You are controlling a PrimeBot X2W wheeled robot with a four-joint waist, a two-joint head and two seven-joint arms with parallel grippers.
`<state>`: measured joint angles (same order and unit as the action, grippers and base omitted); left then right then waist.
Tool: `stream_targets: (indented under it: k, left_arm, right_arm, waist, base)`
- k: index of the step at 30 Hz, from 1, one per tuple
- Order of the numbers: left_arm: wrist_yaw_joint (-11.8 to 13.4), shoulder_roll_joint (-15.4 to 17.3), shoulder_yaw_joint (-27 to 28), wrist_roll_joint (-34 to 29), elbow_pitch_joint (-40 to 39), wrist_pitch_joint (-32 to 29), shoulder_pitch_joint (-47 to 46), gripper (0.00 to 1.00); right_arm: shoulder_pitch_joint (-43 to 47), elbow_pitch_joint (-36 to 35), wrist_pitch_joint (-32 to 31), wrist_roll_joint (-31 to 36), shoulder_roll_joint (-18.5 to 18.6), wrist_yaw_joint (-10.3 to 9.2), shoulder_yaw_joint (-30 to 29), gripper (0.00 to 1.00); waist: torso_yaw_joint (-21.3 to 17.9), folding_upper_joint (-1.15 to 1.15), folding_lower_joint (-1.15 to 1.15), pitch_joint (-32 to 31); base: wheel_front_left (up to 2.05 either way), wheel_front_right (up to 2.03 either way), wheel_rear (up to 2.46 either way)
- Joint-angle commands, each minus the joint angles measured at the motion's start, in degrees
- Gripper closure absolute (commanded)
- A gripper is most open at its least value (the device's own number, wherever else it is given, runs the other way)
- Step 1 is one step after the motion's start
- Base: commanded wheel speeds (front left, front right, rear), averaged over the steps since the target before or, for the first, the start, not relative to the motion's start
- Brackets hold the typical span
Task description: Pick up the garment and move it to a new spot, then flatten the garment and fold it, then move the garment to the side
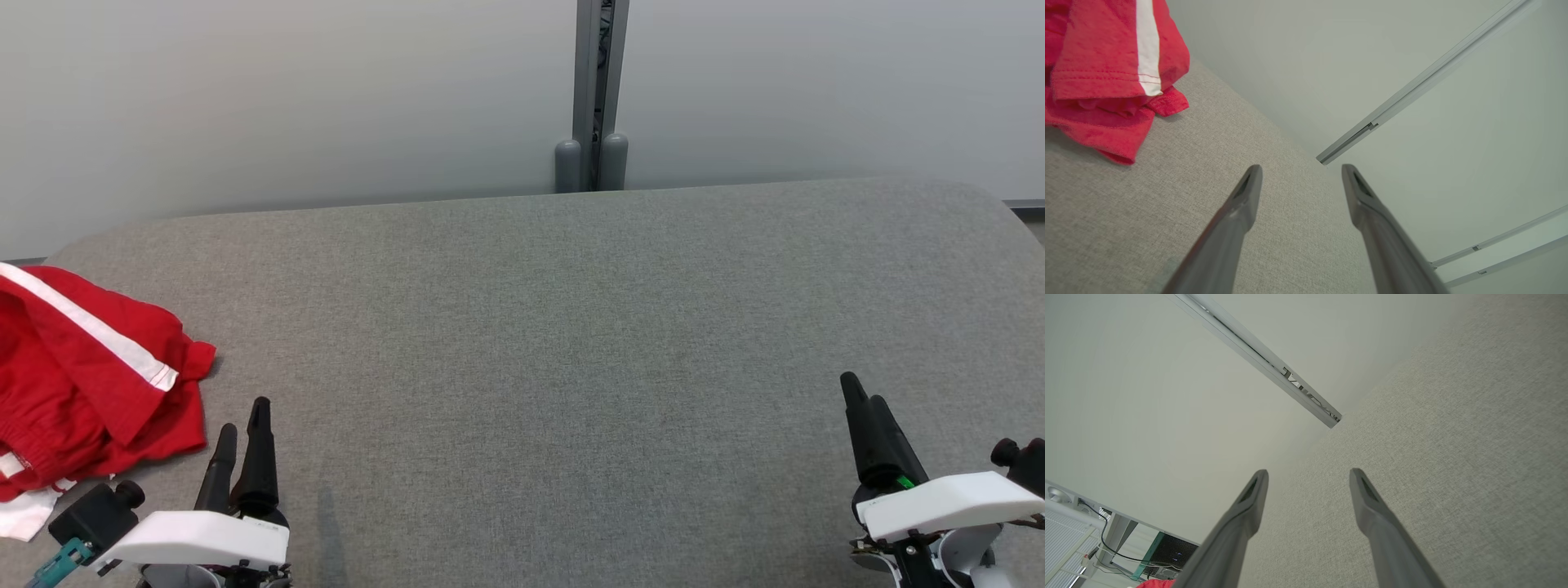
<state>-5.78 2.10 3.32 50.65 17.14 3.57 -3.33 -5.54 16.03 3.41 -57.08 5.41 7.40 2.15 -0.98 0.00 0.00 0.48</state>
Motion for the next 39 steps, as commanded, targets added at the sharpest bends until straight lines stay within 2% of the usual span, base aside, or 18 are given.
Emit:
stream_targets:
  k: [1, 16, 39]
  left_arm:
    - [0.18, 0.5, -0.1, -2.06, -0.59, 0.44, -1.51, 0.0]
    - [1.28, 0.61, -1.15, -14.03, -0.94, 3.31, -0.64, 0.0]
    - [3.25, 0.74, -1.11, -27.77, 0.32, 6.68, -0.51, 0.0]
  right_arm:
    - [-1.54, -0.67, 0.6, 1.97, 0.7, 0.07, 0.22, 0.0]
    - [-1.56, -0.8, 3.54, 13.82, 1.96, 0.09, 3.35, 0.0]
    - [-1.34, -0.56, 6.86, 26.22, 2.52, 0.11, 4.24, 0.0]
  waist:
    - [-0.03, 0.0, 0.0, -0.01]
    - [-0.53, 0.0, 0.0, -0.11]
    - [-1.15, 0.0, 0.0, -0.06]
  base:
    - [0.0, 0.0, 0.0]
    - [0.0, 0.0, 0.0]
    - [0.0, 0.0, 0.0]
